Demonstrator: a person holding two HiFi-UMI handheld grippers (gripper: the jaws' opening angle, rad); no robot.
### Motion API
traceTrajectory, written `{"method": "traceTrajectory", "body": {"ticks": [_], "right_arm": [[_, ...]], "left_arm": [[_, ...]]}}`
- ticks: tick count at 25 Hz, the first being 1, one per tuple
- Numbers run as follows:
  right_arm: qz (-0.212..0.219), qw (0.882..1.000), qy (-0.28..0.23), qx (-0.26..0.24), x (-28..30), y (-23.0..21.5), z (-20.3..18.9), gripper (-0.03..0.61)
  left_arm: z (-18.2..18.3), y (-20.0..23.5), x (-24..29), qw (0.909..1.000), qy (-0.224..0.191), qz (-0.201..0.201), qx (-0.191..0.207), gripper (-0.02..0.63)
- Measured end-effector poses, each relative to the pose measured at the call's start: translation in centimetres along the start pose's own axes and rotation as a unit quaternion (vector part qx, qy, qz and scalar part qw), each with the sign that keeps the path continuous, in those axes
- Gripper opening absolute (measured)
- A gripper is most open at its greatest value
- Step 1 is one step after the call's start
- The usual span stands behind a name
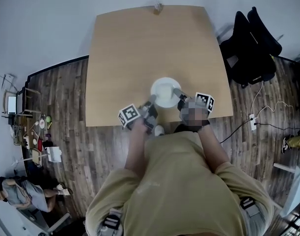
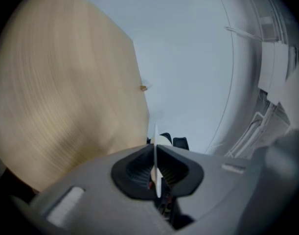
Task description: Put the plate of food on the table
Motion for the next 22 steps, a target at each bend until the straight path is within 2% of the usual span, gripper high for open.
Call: {"method": "traceTrajectory", "body": {"ticks": [3,6,11,17,22], "right_arm": [[-0.007,1.000,0.011,0.001,1.2,-1.3,-0.5,0.051],[-0.042,0.998,0.044,-0.021,0.8,-3.1,-1.0,0.052],[-0.063,0.996,0.063,-0.032,2.6,-6.4,0.1,0.077],[-0.096,0.989,0.098,-0.054,4.0,-9.6,3.1,0.078],[-0.117,0.983,0.121,-0.068,5.1,-12.4,6.4,0.087]], "left_arm": [[1.2,1.4,0.5,0.9998,0.005,0.006,0.017,0.014],[0.4,2.7,1.3,0.9988,0.025,0.031,0.028,0.014],[2.2,4.1,4.2,0.9953,0.039,0.058,0.066,0.014],[3.3,6.7,8.8,0.9889,0.056,0.119,0.068,0.021],[4.7,7.4,13.4,0.9853,0.069,0.143,0.063,0.023]]}}
Point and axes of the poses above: the fingertips, and each gripper's own axes: x forward along the fingers, y to its left, z out of its top, the point moved 3 cm from there along -x, backward along the fingers, and after that the axes turned 11 degrees about z, right-handed, at the moved point
